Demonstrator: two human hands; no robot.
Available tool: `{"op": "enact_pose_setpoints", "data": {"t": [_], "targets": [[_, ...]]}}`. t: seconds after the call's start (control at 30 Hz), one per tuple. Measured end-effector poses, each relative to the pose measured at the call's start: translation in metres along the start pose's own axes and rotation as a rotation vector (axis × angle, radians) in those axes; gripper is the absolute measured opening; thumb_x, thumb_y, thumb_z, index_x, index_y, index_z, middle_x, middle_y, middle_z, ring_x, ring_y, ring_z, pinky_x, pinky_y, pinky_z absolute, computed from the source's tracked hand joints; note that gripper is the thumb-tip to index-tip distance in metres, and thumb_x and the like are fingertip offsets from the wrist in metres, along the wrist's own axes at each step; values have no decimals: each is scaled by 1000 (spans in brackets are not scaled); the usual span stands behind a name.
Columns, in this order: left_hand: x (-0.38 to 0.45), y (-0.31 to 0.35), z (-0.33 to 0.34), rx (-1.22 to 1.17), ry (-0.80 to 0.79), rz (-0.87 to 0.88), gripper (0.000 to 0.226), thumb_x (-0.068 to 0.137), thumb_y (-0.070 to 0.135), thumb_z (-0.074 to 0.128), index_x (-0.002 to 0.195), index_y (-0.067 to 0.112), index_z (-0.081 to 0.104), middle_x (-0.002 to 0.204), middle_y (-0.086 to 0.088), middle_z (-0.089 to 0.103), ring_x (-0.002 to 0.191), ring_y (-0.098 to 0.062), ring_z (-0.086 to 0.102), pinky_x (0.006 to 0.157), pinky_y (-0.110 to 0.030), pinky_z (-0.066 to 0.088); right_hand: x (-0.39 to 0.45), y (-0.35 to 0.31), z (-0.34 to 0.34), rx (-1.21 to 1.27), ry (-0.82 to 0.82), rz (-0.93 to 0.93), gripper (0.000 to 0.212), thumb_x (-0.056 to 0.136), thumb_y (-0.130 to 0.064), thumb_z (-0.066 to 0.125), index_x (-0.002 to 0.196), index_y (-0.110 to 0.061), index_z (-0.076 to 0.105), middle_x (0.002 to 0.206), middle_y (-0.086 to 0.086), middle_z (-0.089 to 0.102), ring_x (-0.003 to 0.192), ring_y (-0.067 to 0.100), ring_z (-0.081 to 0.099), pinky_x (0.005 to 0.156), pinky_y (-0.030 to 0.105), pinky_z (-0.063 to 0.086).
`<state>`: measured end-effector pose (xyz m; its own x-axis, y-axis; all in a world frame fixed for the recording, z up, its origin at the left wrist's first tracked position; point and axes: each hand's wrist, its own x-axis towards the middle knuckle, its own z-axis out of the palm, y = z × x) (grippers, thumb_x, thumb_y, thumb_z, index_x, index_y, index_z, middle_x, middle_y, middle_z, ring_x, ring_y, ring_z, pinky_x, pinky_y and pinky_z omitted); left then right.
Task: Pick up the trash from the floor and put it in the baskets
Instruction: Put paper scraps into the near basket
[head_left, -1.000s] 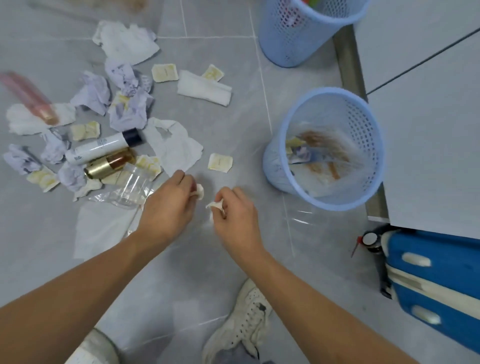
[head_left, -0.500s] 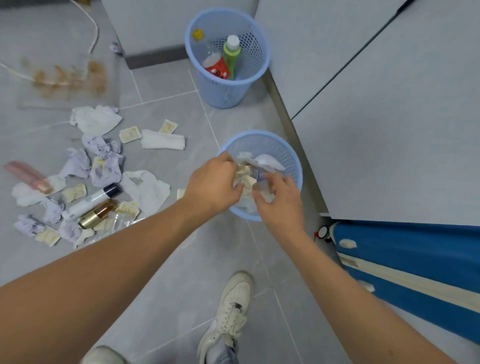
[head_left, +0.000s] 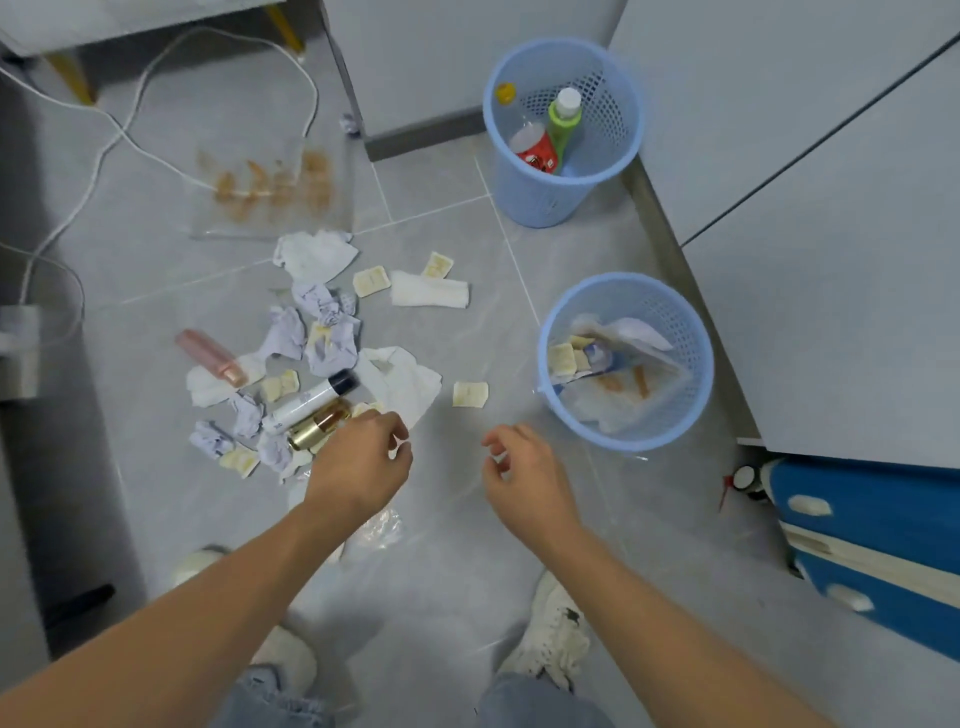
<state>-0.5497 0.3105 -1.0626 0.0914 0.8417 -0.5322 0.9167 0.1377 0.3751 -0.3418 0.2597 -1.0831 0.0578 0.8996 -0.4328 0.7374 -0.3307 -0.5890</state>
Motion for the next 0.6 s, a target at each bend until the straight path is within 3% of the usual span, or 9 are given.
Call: {"op": "enact_pose_setpoints", "data": {"t": [0.17,0.33,0.43,0.6], "targets": [[63,-59,33,-22,30,51,28,92,30,60,119,23,64,108,2,65,100,-21,62,76,-35,53,65,17,81,-101,-12,58,29,92,-19,61,120,-23,63,123,0,55,111,24,57,86,37,51],[129,-105,62,19,70,95,38,94,26,59,131,21,58,122,-6,55,120,-27,49,80,-41,51,122,45,129,-226,56,96,43,88,-18,65,130,-19,59,134,8,46,120,34,46,93,43,50],[164,-115,79,47,88,139,43,92,32,64,134,25,56,124,-4,51,120,-28,47,81,-43,53,147,54,144,-294,98,72,44,87,-16,64,129,-24,57,131,7,44,118,35,44,85,42,51],[198,-101,113,237,-86,169,69,81,56,72,139,30,47,133,-8,45,124,-32,44,89,-47,51,170,70,160,-375,79,60,34,88,-20,65,121,-21,57,121,9,44,113,34,43,74,38,46]]}}
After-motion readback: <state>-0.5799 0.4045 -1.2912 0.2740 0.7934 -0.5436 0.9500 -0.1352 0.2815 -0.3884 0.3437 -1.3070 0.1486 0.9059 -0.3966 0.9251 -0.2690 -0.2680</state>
